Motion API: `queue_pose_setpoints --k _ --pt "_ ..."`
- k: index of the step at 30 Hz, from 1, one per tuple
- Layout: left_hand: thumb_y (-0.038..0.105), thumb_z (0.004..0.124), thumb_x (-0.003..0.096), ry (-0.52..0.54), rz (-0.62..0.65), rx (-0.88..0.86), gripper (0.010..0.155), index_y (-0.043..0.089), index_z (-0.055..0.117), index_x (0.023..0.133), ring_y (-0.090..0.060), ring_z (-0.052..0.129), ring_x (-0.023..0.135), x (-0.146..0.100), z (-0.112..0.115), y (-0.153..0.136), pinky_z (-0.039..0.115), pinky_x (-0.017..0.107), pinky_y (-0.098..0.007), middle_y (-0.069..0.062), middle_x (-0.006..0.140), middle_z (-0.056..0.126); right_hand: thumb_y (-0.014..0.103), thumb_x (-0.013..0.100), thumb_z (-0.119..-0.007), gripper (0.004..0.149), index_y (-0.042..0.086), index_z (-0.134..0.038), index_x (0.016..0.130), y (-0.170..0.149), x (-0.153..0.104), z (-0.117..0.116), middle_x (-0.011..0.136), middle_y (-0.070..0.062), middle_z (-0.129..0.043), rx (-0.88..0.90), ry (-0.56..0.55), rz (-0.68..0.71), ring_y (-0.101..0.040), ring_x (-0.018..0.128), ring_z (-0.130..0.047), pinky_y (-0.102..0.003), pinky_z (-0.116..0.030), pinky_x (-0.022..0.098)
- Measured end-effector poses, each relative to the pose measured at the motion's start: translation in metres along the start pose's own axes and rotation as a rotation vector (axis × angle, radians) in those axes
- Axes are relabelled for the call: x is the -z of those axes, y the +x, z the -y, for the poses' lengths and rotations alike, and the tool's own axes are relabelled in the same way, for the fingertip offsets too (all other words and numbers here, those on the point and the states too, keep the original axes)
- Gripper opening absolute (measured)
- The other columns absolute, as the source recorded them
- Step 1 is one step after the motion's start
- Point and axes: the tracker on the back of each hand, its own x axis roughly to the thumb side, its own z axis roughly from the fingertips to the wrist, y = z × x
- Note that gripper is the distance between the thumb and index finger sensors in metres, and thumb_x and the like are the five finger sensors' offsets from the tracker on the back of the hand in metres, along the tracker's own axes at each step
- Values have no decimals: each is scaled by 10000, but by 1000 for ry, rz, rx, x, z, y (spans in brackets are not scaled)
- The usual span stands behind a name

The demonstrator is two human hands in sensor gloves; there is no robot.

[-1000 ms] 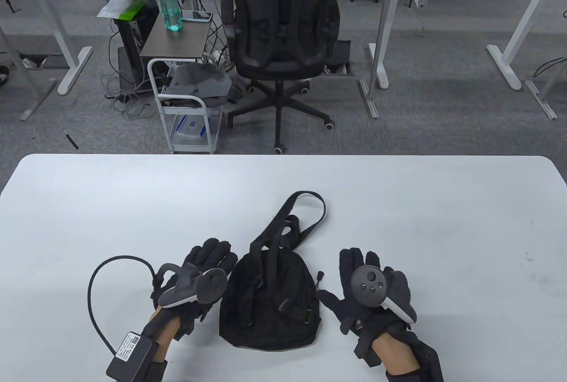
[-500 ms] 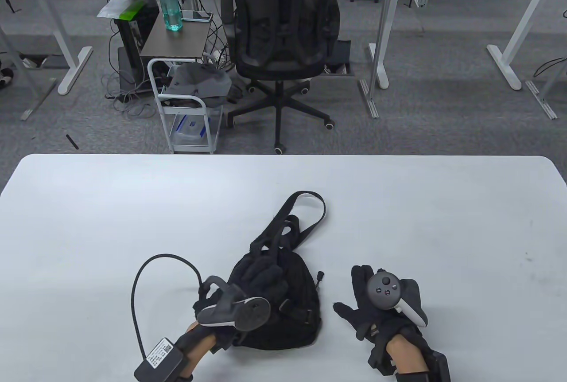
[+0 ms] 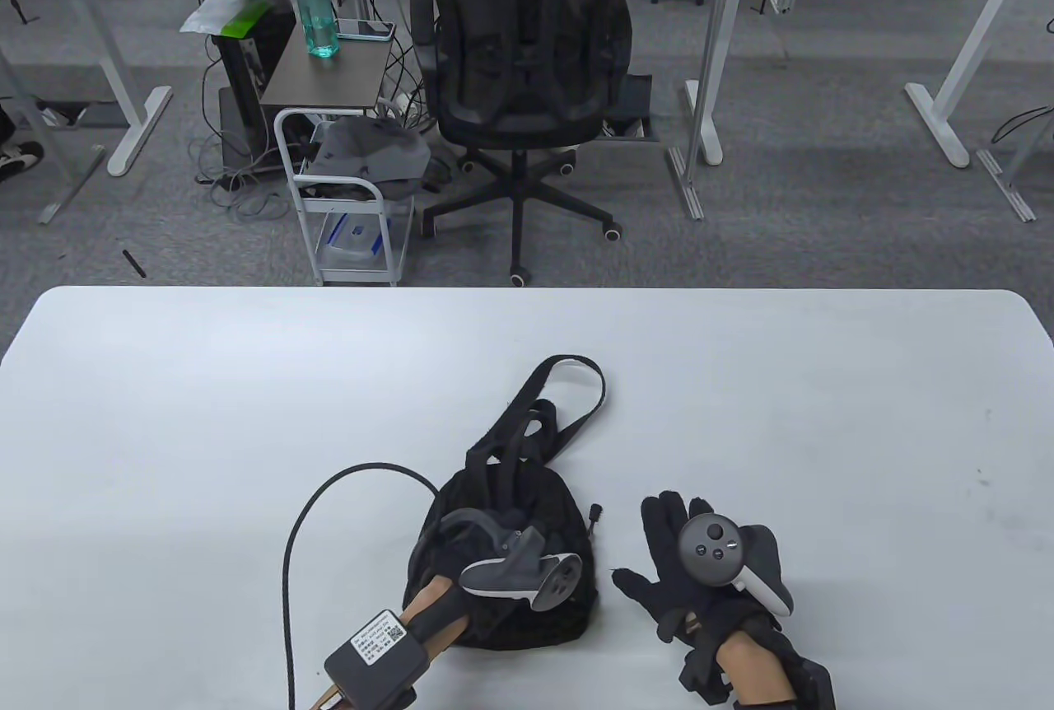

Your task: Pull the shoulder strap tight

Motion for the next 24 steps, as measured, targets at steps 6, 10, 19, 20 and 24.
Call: queue_pose_setpoints --k 6,10,19,20,24 --pt "486 733 376 45 -18 55 669 385 555 1013 -191 751 984 -1 7 1 662 734 -432 87 1047 732 616 440 -691 913 118 -255 1068 7 -1 -3 1096 -230 -206 0 1 28 -606 928 -175 -795 -174 534" --pt "487 717 363 76 -24 46 660 375 566 995 -173 767 972 -3 9 -3 671 735 -426 102 1021 752 540 436 -779 860 78 -426 1069 31 -4 -12 1095 -242 -285 6 -101 122 -606 945 -267 -806 -188 530" --pt "472 698 339 287 -15 -96 659 331 585 973 -198 807 914 -26 1 -17 719 671 -414 70 965 788 478 396 -865 669 22 -829 885 73 -1 -33 963 -248 -764 -76 -264 187 -537 883 -715 -801 -400 559" --pt "468 698 334 308 -16 -108 659 328 591 970 -201 813 906 -30 -1 -18 723 664 -415 66 957 794 474 394 -866 650 25 -855 864 74 0 -36 942 -243 -800 -78 -283 194 -531 864 -753 -798 -425 560" --pt "460 697 330 374 -9 -106 660 322 593 967 -200 822 894 -29 4 -10 730 653 -412 61 949 800 442 391 -879 581 53 -906 821 75 0 -36 897 -216 -874 -15 -314 217 -504 828 -828 -785 -474 564"
